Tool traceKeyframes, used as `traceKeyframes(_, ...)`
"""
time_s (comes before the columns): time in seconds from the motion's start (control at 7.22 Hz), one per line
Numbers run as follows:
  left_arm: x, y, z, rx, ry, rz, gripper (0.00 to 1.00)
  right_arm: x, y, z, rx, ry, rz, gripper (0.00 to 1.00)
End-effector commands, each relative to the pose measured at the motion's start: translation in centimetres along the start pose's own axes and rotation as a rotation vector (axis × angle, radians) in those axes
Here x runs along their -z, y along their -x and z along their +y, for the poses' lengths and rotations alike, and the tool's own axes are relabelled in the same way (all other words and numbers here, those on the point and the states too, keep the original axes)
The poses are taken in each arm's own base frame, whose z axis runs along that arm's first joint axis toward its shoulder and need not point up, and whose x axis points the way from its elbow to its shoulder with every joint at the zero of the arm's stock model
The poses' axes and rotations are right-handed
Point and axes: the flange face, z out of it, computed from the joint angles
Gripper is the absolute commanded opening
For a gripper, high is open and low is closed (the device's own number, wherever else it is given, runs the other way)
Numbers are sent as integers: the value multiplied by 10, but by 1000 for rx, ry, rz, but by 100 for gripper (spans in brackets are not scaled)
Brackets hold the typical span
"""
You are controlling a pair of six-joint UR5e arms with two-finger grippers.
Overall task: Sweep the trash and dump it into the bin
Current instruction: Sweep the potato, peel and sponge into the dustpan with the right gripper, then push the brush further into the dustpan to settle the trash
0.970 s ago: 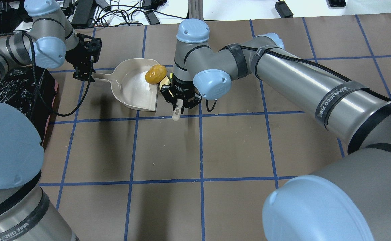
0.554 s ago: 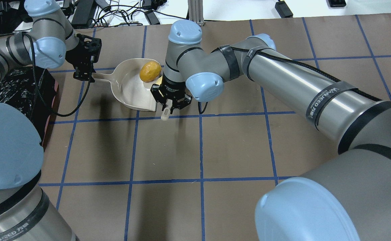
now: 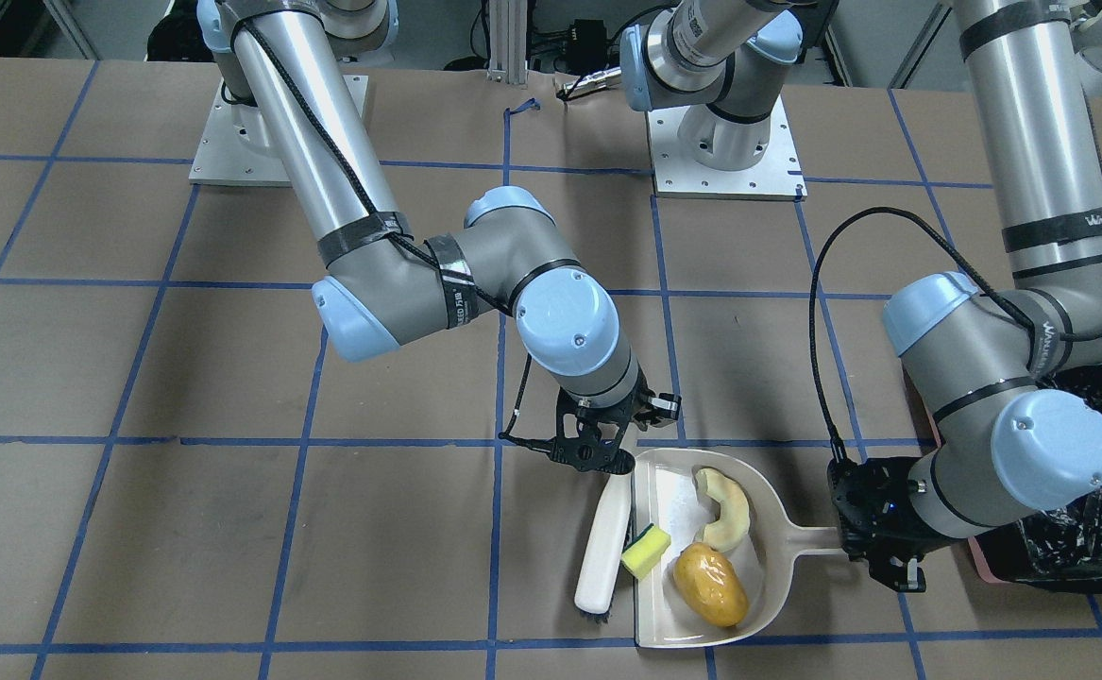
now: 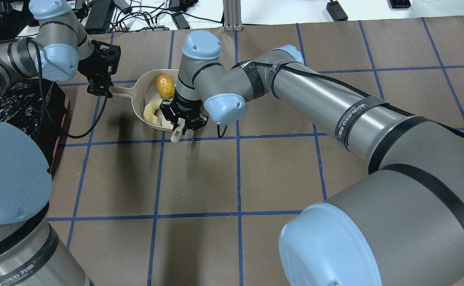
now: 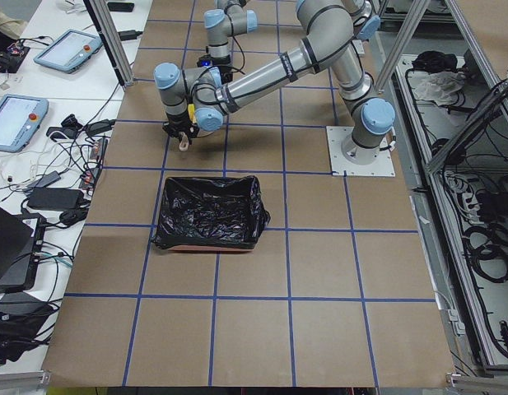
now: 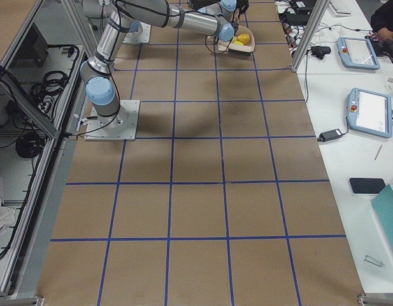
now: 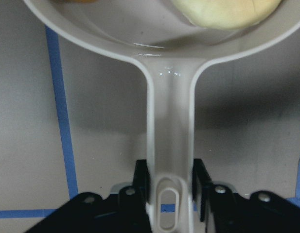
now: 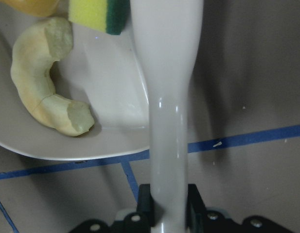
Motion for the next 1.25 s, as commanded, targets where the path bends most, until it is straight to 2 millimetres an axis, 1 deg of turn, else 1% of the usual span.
traceKeyframes(0.0, 0, 0, -1, -2, -1, 0, 30, -1, 17, 12, -2, 12, -48, 0)
traceKeyframes(0.28, 1, 0, -1, -5, -2, -2, 30, 16, 45, 27, -11, 7, -99, 0)
traceKeyframes(0.42, 3, 0, -2, -7, -3, -5, 30, 23, 46, 28, -27, 7, -106, 0)
traceKeyframes(0.55, 3, -1, -2, -7, -3, -6, 30, 36, 47, 32, -35, -1, -104, 0)
traceKeyframes(0.83, 5, -1, -2, -10, -2, -8, 30, 80, 54, 53, -98, 8, -136, 0)
traceKeyframes(0.97, 5, -1, -2, -8, -5, -9, 30, 86, 57, 58, -110, 29, -162, 0)
traceKeyframes(1.11, 5, -1, -2, -10, -6, -8, 30, 86, 53, 52, -120, 21, -146, 0)
